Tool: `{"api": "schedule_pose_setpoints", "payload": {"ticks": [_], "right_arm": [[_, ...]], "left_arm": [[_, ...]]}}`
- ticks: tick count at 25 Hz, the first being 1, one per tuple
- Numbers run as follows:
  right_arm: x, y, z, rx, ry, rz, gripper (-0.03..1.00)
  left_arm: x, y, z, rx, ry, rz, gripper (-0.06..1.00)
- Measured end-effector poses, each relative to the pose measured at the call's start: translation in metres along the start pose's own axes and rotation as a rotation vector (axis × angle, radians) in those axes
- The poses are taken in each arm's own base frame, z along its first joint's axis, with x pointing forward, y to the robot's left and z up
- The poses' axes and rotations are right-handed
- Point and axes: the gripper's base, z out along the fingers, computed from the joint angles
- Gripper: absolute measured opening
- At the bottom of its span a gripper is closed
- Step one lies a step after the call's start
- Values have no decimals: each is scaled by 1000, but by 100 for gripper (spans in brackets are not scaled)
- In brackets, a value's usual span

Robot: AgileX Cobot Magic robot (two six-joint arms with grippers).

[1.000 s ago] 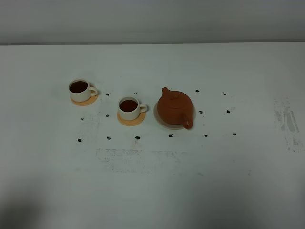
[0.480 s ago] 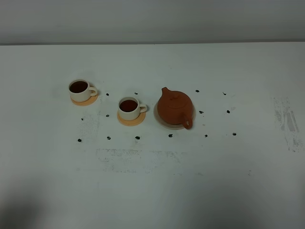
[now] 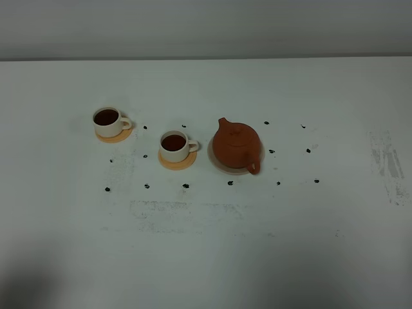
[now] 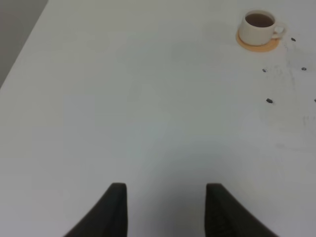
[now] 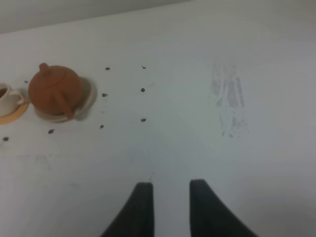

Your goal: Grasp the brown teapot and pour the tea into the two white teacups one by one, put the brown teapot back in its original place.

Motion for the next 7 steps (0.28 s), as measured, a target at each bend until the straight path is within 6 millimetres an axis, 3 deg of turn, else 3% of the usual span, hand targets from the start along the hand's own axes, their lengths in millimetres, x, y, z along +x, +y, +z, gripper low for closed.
{"api": "schedule_pose_setpoints", "payload": {"ticks": [7], "right_arm": [[0, 0, 0, 0, 0, 0, 21]], "left_arm": [[0, 0, 0, 0, 0, 0, 40]]}}
